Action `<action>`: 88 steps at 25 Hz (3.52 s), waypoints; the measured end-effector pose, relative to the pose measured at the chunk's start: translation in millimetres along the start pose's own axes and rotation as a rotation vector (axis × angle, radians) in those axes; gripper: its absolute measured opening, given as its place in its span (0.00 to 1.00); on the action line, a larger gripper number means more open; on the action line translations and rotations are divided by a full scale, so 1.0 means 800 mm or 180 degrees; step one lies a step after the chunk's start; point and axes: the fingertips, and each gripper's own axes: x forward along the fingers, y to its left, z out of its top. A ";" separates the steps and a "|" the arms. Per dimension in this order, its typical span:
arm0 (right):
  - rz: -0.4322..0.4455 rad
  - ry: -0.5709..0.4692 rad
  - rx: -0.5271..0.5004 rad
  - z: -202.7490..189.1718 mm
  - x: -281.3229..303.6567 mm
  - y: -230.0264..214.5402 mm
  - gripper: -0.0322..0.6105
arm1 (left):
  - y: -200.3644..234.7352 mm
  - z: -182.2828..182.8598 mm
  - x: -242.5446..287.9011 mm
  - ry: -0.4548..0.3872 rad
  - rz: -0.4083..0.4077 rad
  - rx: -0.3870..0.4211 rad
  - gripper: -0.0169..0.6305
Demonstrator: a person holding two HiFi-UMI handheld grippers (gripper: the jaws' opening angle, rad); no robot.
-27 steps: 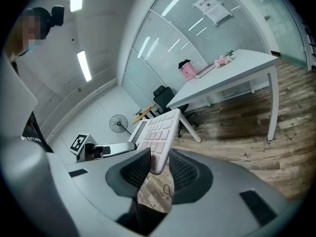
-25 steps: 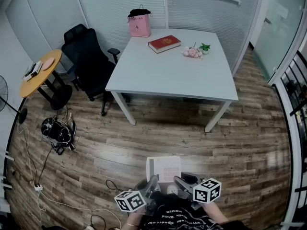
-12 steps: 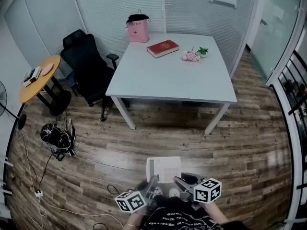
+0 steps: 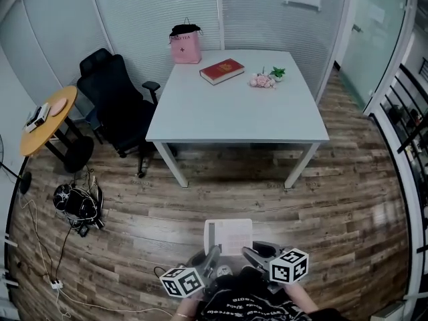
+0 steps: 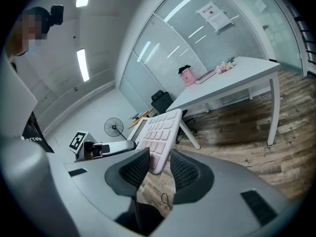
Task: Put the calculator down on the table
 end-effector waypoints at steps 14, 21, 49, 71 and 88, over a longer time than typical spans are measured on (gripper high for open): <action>0.0082 0.0087 0.0047 0.024 0.060 -0.018 0.26 | 0.044 0.038 0.021 -0.0023 0.0146 -0.0081 0.16; 0.0213 0.0199 -0.0086 0.100 0.094 -0.065 0.26 | 0.047 0.097 0.088 -0.0175 0.0221 -0.0089 0.16; 0.0380 0.0443 -0.0213 0.289 0.158 -0.251 0.26 | 0.049 0.213 0.322 -0.0337 0.0503 -0.0270 0.17; -0.0082 0.0148 0.0038 0.447 0.336 -0.318 0.27 | 0.152 0.424 0.457 0.0122 0.0188 -0.0012 0.17; -0.0376 0.0019 0.0109 0.524 0.458 -0.331 0.27 | 0.234 0.545 0.506 0.0316 0.0063 0.0039 0.17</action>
